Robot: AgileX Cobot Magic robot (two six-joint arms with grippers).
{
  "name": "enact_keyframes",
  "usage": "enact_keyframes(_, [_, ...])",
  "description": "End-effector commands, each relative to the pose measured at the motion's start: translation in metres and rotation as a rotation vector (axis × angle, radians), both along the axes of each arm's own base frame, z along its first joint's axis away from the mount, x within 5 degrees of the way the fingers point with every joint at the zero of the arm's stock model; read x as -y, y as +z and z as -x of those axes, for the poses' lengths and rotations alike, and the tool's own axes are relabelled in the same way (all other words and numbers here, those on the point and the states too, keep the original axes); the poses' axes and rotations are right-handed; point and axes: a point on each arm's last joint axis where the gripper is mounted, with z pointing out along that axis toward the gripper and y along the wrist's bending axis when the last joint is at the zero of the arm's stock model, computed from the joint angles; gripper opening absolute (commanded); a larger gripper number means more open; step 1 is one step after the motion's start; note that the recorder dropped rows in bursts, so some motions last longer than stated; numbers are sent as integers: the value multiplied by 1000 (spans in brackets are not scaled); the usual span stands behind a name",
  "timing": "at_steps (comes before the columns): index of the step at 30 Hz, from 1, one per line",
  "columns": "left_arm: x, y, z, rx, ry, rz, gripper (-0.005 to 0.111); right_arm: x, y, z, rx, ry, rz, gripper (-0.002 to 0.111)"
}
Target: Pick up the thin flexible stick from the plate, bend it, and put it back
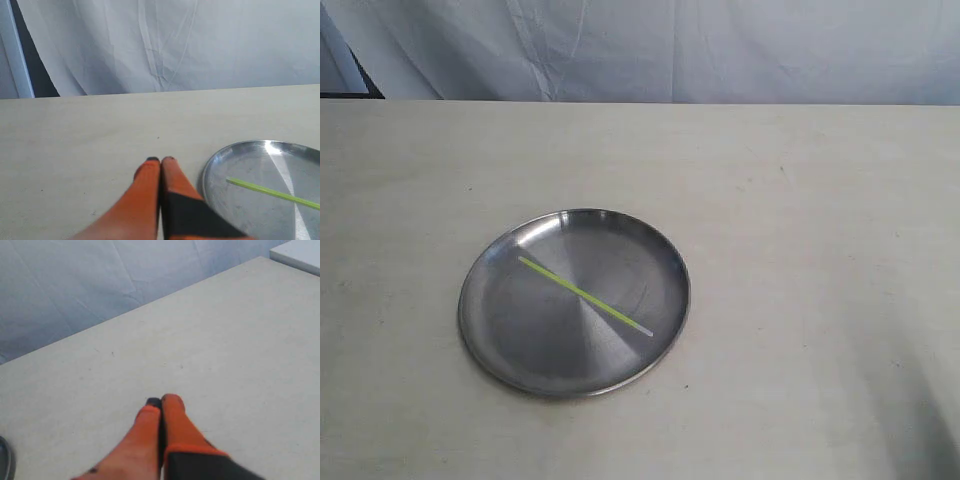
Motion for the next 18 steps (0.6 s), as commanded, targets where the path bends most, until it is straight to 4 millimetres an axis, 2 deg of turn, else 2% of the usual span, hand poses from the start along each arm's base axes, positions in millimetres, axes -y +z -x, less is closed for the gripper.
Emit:
enact_keyframes(1, [0, 0, 0, 12, -1, 1, 0, 0, -1, 0, 7, 2, 3, -1])
enact_keyframes(18, [0, 0, 0, 12, -1, 1, 0, 1, 1, -1, 36, -4, 18, -1])
